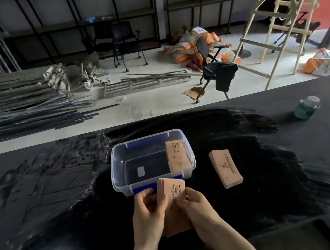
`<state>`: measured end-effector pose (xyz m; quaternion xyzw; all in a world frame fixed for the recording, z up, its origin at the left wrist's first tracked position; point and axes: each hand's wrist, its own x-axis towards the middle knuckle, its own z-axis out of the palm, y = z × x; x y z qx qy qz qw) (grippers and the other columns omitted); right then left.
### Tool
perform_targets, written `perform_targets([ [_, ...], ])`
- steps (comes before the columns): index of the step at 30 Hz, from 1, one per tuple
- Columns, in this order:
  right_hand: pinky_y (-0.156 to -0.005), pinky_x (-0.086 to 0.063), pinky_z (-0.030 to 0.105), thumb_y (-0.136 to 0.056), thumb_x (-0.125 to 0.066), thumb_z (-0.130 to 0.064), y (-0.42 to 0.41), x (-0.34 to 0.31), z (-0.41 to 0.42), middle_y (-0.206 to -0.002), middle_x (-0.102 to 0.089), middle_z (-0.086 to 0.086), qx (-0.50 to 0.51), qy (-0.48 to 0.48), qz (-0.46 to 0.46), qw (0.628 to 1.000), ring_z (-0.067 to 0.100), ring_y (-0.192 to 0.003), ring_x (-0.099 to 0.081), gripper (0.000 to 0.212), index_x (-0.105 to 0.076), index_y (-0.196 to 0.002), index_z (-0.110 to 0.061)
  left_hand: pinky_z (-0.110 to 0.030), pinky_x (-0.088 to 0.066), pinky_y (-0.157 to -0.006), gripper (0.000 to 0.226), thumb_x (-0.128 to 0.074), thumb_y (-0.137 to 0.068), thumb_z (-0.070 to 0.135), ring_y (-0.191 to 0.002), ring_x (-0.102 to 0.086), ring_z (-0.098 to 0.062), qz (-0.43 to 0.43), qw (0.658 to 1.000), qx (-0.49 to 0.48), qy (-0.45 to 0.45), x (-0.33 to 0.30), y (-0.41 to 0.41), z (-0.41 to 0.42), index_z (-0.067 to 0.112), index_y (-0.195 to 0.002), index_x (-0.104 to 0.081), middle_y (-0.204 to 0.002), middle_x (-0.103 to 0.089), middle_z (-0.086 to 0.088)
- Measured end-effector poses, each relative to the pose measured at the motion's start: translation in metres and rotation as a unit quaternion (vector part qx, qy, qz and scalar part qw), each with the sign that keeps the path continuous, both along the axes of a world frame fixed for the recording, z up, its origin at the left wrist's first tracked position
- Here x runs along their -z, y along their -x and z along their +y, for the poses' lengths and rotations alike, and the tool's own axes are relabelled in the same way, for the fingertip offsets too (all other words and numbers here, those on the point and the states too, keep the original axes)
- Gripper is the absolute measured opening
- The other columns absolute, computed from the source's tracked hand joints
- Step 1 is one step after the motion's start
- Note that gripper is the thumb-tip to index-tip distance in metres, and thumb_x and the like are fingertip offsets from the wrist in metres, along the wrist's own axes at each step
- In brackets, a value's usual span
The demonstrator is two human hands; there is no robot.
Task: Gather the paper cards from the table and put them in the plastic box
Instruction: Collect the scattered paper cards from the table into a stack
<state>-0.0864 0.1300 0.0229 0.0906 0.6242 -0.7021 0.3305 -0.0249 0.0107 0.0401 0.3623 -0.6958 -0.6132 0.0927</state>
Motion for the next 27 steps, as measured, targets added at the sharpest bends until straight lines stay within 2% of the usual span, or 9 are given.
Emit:
perform_targets([
  [3, -0.073, -0.066, 0.039, -0.100, -0.056, -0.007, 0.008, -0.004, 0.019, -0.092, -0.082, 0.008, 0.009, -0.042, 0.011, 0.999, 0.026, -0.086, -0.079, 0.021, -0.075, -0.098, -0.014, -0.036, -0.059, -0.089, 0.048, -0.084, -0.075, 0.044, -0.099, -0.070, -0.009, -0.069, 0.992, 0.105, 0.025, 0.003, 0.006, 0.015, 0.031, -0.116, -0.062, -0.108, -0.072, 0.010],
  [7, -0.064, -0.062, 0.029, -0.098, -0.056, -0.010, 0.026, -0.006, 0.052, -0.090, -0.080, 0.002, -0.005, -0.133, 0.059, 0.989, 0.018, -0.082, -0.077, 0.022, -0.073, -0.089, -0.021, -0.039, -0.059, -0.092, 0.048, -0.085, -0.075, 0.041, -0.102, -0.070, -0.010, -0.096, 0.983, 0.158, 0.001, 0.005, 0.030, 0.042, 0.033, -0.118, -0.063, -0.114, -0.073, 0.009],
  [10, -0.064, -0.065, 0.032, -0.102, -0.060, -0.021, 0.050, -0.009, 0.078, -0.098, -0.079, 0.003, 0.023, -0.177, 0.130, 0.975, 0.018, -0.084, -0.078, 0.011, -0.070, -0.105, -0.020, -0.023, -0.056, -0.076, 0.050, -0.082, -0.079, 0.036, -0.095, -0.067, -0.003, -0.087, 0.982, 0.166, -0.030, 0.002, 0.057, 0.066, 0.033, -0.123, -0.058, -0.110, -0.070, 0.013],
  [12, -0.060, -0.064, 0.031, -0.099, -0.065, -0.022, 0.070, -0.014, 0.092, -0.103, -0.077, 0.003, 0.057, -0.201, 0.156, 0.965, 0.019, -0.085, -0.078, 0.018, -0.066, -0.117, -0.021, -0.019, -0.052, -0.069, 0.046, -0.079, -0.083, 0.034, -0.093, -0.068, -0.004, -0.084, 0.982, 0.167, -0.035, -0.003, 0.079, 0.081, 0.030, -0.124, -0.057, -0.108, -0.070, 0.012],
  [13, -0.058, -0.064, 0.031, -0.096, -0.068, -0.021, 0.080, -0.016, 0.098, -0.102, -0.076, 0.002, 0.074, -0.215, 0.160, 0.961, 0.019, -0.084, -0.078, 0.021, -0.065, -0.117, -0.021, -0.021, -0.055, -0.071, 0.045, -0.077, -0.085, 0.033, -0.095, -0.069, -0.007, -0.086, 0.981, 0.169, -0.032, -0.005, 0.090, 0.088, 0.027, -0.126, -0.057, -0.110, -0.071, 0.009],
  [15, -0.059, -0.066, 0.034, -0.089, -0.070, -0.014, 0.098, -0.019, 0.106, -0.099, -0.077, 0.002, 0.101, -0.240, 0.164, 0.952, 0.019, -0.082, -0.078, 0.024, -0.066, -0.112, -0.021, -0.034, -0.060, -0.086, 0.048, -0.074, -0.088, 0.029, -0.104, -0.070, -0.015, -0.089, 0.980, 0.176, -0.021, -0.008, 0.112, 0.099, 0.021, -0.132, -0.056, -0.118, -0.071, 0.002],
  [18, -0.061, -0.065, 0.034, -0.082, -0.068, -0.005, 0.118, -0.019, 0.114, -0.096, -0.078, 0.000, 0.123, -0.269, 0.165, 0.941, 0.017, -0.079, -0.076, 0.032, -0.068, -0.110, -0.021, -0.043, -0.054, -0.103, 0.059, -0.072, -0.090, 0.026, -0.118, -0.066, -0.023, -0.103, 0.978, 0.180, 0.014, -0.010, 0.137, 0.113, 0.016, -0.144, -0.050, -0.131, -0.067, -0.006],
  [21, -0.061, -0.058, 0.026, -0.087, -0.067, -0.009, 0.132, -0.012, 0.117, -0.096, -0.077, -0.001, 0.125, -0.313, 0.174, 0.925, 0.013, -0.078, -0.072, 0.027, -0.069, -0.111, -0.020, -0.042, -0.051, -0.106, 0.063, -0.071, -0.091, 0.022, -0.123, -0.063, -0.024, -0.115, 0.976, 0.172, 0.064, -0.007, 0.151, 0.120, 0.013, -0.148, -0.045, -0.137, -0.065, -0.008],
  [27, -0.073, -0.054, 0.030, -0.089, -0.065, -0.019, 0.139, 0.003, 0.113, -0.111, -0.075, 0.001, 0.078, -0.398, 0.178, 0.897, 0.020, -0.094, -0.069, 0.024, -0.068, -0.113, -0.022, -0.040, -0.049, -0.107, 0.057, -0.067, -0.092, 0.029, -0.128, -0.058, -0.024, -0.157, 0.963, 0.169, 0.140, 0.007, 0.158, 0.126, 0.018, -0.144, -0.048, -0.140, -0.059, -0.007],
])
